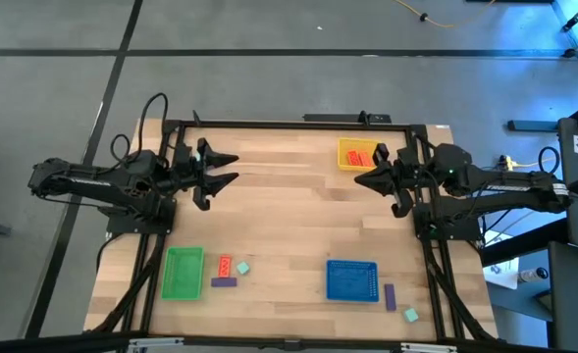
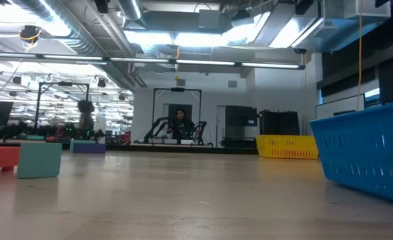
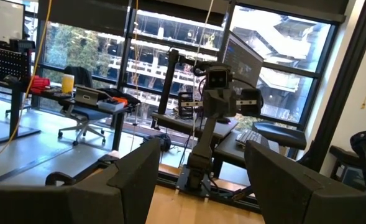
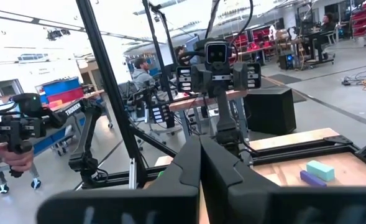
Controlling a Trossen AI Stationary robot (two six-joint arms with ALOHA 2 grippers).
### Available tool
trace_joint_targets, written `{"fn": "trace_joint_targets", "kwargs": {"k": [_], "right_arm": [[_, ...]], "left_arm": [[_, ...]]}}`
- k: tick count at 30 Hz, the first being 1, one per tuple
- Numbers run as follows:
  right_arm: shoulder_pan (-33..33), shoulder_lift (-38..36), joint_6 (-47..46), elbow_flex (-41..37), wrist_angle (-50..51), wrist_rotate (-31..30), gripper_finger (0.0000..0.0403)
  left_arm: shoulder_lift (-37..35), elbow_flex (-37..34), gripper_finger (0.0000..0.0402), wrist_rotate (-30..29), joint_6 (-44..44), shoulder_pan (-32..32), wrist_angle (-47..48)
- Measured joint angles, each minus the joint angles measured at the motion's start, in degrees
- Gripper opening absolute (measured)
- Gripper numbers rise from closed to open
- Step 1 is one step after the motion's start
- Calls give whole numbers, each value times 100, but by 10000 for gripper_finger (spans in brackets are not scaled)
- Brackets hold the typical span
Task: Sort & place blocks by color
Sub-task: Put the orange gamepiece into the yellow bin
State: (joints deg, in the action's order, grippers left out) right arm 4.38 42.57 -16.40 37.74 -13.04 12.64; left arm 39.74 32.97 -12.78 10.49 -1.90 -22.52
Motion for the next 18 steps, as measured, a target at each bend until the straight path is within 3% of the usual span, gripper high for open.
{"fn": "trace_joint_targets", "kwargs": {"k": [9,12,18], "right_arm": [[0,2,-4,0,46,3,1],[0,2,-4,2,87,3,1],[0,4,2,2,116,-4,1]], "left_arm": [[257,69,227,-170,1664,-24,551],[548,548,227,-175,2313,-141,1661],[1699,1945,227,-167,3530,-612,5036]]}}
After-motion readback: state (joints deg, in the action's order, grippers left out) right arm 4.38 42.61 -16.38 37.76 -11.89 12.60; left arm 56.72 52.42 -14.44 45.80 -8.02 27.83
